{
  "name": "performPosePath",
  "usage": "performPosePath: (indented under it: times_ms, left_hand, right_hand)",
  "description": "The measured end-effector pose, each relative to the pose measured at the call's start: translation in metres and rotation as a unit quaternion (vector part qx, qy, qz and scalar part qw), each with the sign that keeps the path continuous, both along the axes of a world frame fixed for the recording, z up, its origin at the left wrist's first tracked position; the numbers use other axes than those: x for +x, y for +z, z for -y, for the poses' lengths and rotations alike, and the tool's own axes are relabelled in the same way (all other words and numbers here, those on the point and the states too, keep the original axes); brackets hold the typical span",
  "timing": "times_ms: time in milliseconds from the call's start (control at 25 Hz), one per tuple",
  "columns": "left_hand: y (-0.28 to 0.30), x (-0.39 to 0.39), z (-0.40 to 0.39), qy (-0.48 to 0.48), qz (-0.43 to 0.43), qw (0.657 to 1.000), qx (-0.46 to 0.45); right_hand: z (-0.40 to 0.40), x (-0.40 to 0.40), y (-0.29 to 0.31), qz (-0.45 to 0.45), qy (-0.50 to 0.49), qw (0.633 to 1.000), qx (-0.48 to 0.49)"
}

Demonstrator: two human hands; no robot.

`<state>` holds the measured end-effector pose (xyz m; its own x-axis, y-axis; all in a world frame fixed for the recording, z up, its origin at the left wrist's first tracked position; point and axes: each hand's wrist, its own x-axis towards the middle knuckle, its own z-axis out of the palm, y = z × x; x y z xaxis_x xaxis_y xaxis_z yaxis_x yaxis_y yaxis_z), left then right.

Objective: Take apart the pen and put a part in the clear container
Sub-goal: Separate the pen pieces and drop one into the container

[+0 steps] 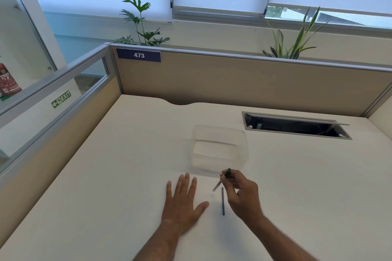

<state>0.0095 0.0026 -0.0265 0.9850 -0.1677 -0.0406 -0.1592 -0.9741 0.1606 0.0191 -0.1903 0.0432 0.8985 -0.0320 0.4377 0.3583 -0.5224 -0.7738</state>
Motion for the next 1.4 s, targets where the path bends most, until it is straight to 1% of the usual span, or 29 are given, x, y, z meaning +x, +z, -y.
performPosePath:
  times_ms: [200, 400, 480, 560, 600, 640, 800, 960, 1080, 1200, 1280, 1400]
  left_hand:
    - [-0.013, 0.006, -0.003, 0.002, -0.002, 1.000, 0.008]
    - [-0.011, 0.006, -0.003, 0.010, -0.006, 1.000, 0.011]
    - [-0.012, 0.006, -0.003, 0.010, -0.006, 1.000, 0.005]
    - [-0.012, 0.006, -0.003, 0.007, -0.009, 1.000, 0.003]
    - [-0.012, 0.006, -0.003, 0.006, -0.011, 1.000, 0.003]
    - [-0.011, 0.006, -0.003, 0.005, -0.010, 1.000, 0.001]
    - [-0.011, 0.005, -0.003, 0.008, -0.008, 1.000, 0.000]
    - [-0.012, 0.006, -0.002, 0.016, -0.008, 1.000, -0.016]
    - [-0.008, 0.010, -0.001, 0.035, -0.013, 0.998, -0.055]
    - [0.000, 0.014, 0.005, 0.043, -0.007, 0.990, -0.135]
    - [0.005, 0.015, 0.015, 0.047, 0.012, 0.976, -0.211]
    - [0.011, 0.017, 0.032, 0.091, 0.048, 0.944, -0.312]
  right_hand:
    - [-0.002, -0.001, 0.011, 0.030, -0.005, 0.999, 0.013]
    - [-0.007, -0.005, 0.021, 0.069, -0.018, 0.997, 0.041]
    - [-0.005, -0.005, 0.014, 0.033, 0.003, 0.999, 0.023]
    - [-0.004, -0.004, 0.005, -0.040, 0.026, 0.998, -0.048]
    - [-0.003, -0.004, 0.002, -0.054, 0.026, 0.995, -0.074]
    - [-0.002, -0.004, 0.000, -0.047, 0.018, 0.995, -0.082]
    - [-0.003, -0.003, 0.005, 0.000, 0.007, 0.999, -0.038]
    - [-0.003, -0.004, 0.011, 0.011, -0.001, 1.000, 0.000]
    - [-0.003, -0.004, 0.013, 0.016, -0.003, 1.000, 0.011]
    - [-0.005, -0.004, 0.019, 0.019, -0.003, 0.999, 0.033]
    - [-0.006, -0.005, 0.024, 0.025, -0.002, 0.999, 0.041]
    - [-0.008, -0.007, 0.028, 0.027, 0.004, 0.998, 0.051]
